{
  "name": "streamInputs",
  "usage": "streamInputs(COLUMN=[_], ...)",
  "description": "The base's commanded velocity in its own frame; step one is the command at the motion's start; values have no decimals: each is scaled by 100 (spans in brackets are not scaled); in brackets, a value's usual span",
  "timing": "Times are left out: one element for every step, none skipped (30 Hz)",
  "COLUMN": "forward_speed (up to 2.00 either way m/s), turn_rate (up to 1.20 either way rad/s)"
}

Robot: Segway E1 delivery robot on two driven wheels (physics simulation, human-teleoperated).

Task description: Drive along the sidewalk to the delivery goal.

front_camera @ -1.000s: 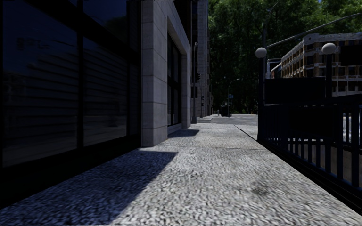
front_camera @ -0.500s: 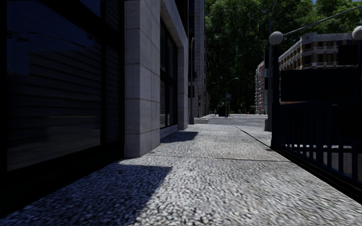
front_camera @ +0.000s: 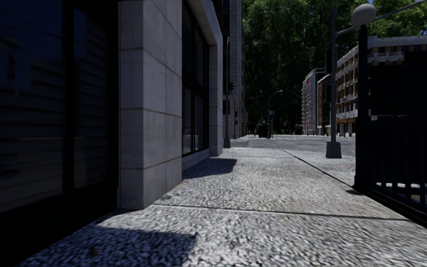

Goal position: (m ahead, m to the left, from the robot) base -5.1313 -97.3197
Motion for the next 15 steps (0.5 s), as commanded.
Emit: streamInputs(forward_speed=[159,159,159,158,160,163,165,166,167,167,167,168,169,169,169], turn_rate=[-7,-16,-16,-22,-24,-25,-25,-25,-25,-26,-26,-26,-27,-27,-27])
